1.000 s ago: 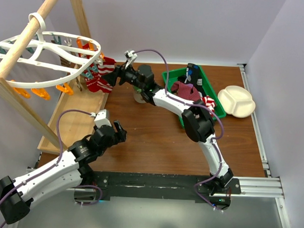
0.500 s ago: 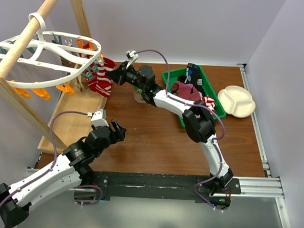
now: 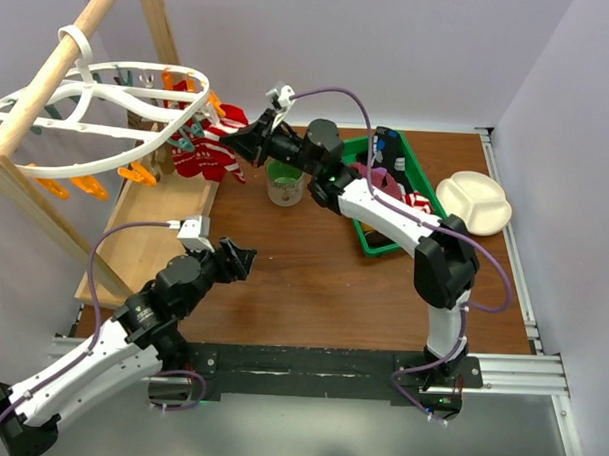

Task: Remove the socks clipped to the hanger
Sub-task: Remove the sock from the hanger.

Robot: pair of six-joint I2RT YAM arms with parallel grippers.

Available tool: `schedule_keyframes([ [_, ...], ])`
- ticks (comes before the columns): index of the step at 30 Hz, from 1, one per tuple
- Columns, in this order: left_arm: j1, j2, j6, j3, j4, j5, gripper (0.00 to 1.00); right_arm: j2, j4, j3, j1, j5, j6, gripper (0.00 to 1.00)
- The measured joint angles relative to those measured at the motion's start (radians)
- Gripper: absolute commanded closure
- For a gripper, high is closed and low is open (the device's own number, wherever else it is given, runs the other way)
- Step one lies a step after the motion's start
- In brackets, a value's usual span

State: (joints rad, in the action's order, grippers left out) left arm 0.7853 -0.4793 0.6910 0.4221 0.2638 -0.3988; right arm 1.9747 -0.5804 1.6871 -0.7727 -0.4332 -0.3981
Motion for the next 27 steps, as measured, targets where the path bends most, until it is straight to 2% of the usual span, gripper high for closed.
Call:
schedule_keyframes([
  [6,0.0,0.058,-0.069,0.0,-0.067,0.036,0.27,-0.113,0.064,-0.081,-0.001,-0.096,0.057,1.0],
  [16,0.0,0.133,-0.113,0.001,-0.119,0.062,0.27,-0.196,0.196,-0.158,-0.019,-0.227,0.139,1.0],
  [21,0.0,0.15,-0.14,0.016,-0.111,0.03,0.27,-0.218,0.198,-0.164,-0.02,-0.285,0.131,1.0],
  [27,0.0,0.157,-0.177,0.071,-0.126,-0.072,0.19,-0.222,0.175,-0.164,-0.021,-0.34,0.087,1.0],
])
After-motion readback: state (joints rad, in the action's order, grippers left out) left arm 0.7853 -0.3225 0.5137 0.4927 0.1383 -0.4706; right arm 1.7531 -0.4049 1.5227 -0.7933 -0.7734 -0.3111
